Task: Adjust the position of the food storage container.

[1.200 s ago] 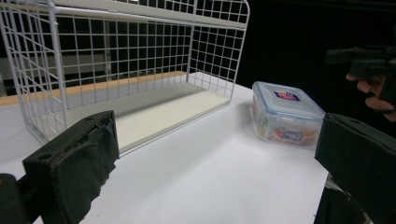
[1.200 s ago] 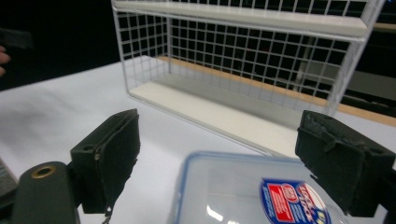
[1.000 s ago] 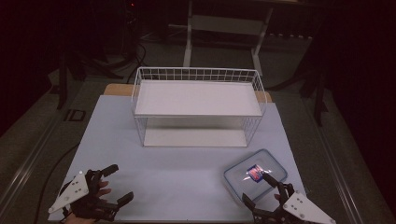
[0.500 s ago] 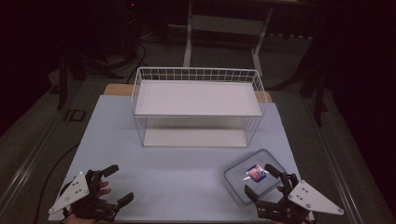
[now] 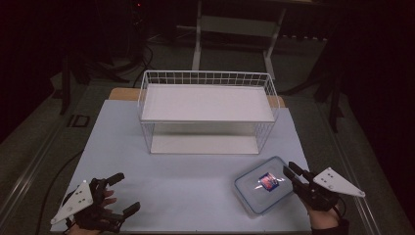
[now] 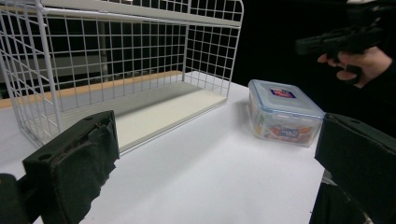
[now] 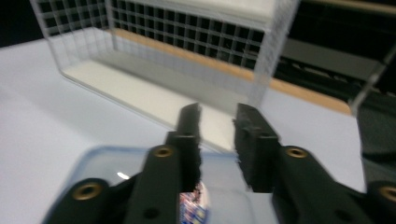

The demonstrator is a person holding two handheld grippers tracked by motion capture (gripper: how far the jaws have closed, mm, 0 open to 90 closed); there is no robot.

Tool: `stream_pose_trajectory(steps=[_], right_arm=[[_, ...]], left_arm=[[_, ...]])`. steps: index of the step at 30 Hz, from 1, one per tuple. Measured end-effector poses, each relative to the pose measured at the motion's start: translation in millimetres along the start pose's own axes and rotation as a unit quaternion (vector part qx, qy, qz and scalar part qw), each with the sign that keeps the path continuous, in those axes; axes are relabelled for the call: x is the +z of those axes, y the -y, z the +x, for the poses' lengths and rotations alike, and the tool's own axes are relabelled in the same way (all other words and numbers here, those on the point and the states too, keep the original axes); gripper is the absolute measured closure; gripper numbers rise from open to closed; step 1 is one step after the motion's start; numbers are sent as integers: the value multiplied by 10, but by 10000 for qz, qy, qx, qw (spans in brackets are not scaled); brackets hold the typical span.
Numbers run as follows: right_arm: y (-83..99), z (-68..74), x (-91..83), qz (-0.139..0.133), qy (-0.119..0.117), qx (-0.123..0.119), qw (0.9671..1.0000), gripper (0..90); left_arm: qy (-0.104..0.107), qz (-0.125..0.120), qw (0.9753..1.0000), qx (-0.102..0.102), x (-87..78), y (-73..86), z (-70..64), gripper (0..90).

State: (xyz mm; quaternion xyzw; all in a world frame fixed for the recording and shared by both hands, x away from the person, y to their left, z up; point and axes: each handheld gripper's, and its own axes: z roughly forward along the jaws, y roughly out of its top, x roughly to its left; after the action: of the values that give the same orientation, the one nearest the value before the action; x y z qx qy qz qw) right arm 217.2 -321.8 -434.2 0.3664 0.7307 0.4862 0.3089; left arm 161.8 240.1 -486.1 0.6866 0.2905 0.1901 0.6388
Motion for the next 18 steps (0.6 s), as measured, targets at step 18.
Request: stream_pose_trajectory(steps=[18], right_arm=[[617, -569, 153, 1083, 921, 345, 9892, 899]], left_arm=[[30, 26, 10000, 31, 6, 1, -13, 0]])
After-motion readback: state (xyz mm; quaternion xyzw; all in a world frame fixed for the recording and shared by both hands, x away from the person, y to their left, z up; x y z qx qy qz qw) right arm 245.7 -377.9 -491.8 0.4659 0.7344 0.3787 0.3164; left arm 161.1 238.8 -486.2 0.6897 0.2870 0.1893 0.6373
